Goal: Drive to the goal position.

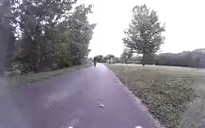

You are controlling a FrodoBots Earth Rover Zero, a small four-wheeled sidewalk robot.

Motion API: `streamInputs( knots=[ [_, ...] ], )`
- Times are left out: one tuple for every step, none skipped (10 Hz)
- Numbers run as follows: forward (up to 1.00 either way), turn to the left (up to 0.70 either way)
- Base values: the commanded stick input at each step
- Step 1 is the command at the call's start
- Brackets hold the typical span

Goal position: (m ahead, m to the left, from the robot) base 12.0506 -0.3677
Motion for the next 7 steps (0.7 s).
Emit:
streamInputs(
  knots=[
    [0.70, 0.00],
    [0.70, 0.00],
    [0.70, 0.00],
    [0.70, 0.00],
    [0.70, 0.00],
    [0.70, 0.00],
    [0.70, 0.00]
  ],
)
